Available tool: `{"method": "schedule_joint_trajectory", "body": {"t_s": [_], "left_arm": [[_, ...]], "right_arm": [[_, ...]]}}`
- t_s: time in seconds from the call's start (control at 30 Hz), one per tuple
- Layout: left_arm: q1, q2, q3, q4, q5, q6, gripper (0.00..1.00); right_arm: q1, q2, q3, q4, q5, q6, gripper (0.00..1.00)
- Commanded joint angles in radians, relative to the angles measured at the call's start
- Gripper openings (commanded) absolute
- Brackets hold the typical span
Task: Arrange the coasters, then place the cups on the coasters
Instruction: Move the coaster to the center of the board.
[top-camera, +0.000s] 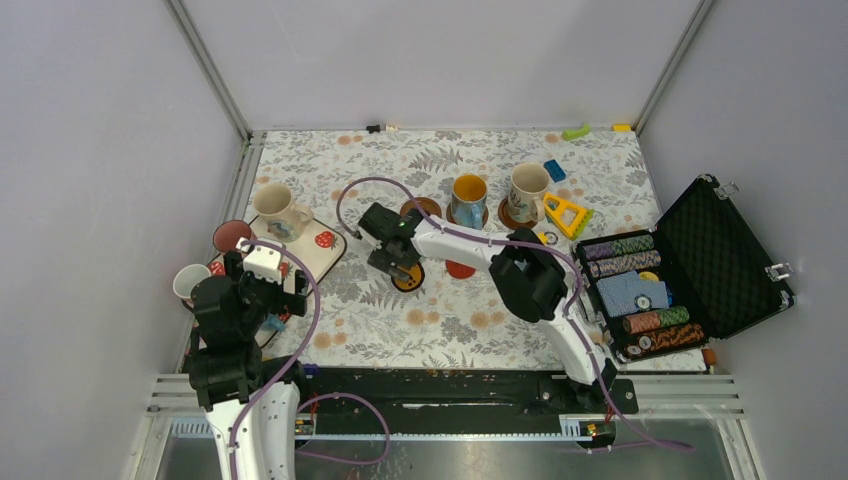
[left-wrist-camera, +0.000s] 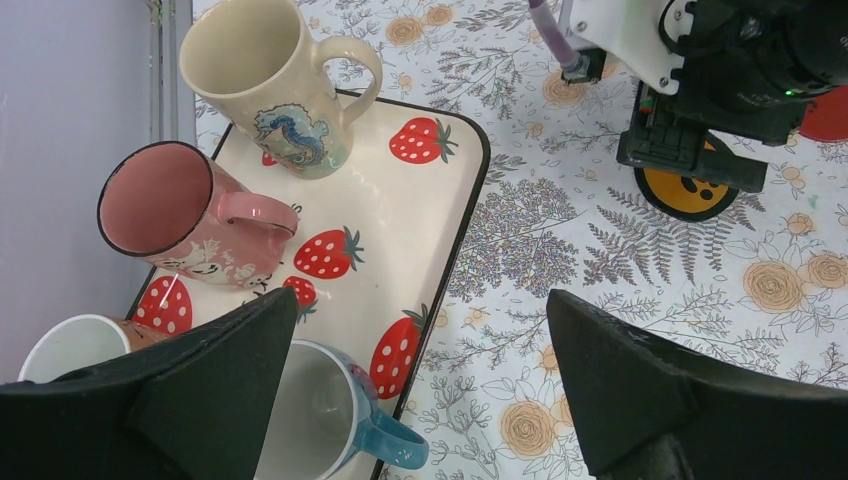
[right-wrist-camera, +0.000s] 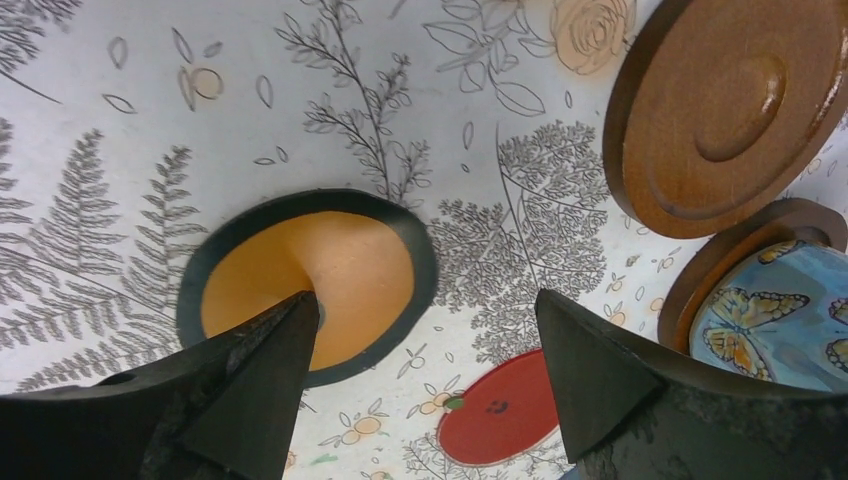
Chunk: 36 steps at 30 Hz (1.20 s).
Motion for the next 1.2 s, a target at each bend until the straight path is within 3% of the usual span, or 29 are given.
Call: {"method": "schedule_joint_trajectory", "body": {"t_s": [0.0,0.2,0.47,0.67,0.77,0.93,1.17], "left_arm": [[0.010,-0.009,0.003,0.043,-0.004,-0.006,0.99],[0.010,-0.011,0.003,0.044,-0.004,-0.006,0.99],[0.011,-0.021,0.001,0.040,0.013,-0.001,0.99],[0.026,-0.041,-0.002,0.036,0.024,0.003,0.99],[0.035,-0.050,-0.001,0.022,0.054,0.018,0.99],[0.046,-0.053,0.000,0.021,0.056,0.020,0.99],[0.102,-0.053,0.005,0.009,0.076,0.028,0.99]], "right_arm": [[-0.021,-0.123,-0.012,-0.023,-0.049,-0.016,0.88],[-0.030,-0.354,-0.100,-0.022,-0.141,-0.037,0.88],[-0.034,-0.679,-0.404,-0.006,-0.210,-0.126,0.91],[-0.034,-0.838,-0.451,-0.161,-0.266,-0.235,0.98],[-0.034,-0.958,-0.549,-0.106,-0.373,-0.254,1.00],[-0.034,-1.020,-0.592,-0.075,-0.510,-0.243,1.00],[-0.034,-1.045,-0.703,0.059,-0.458,-0.193,1.00]]}}
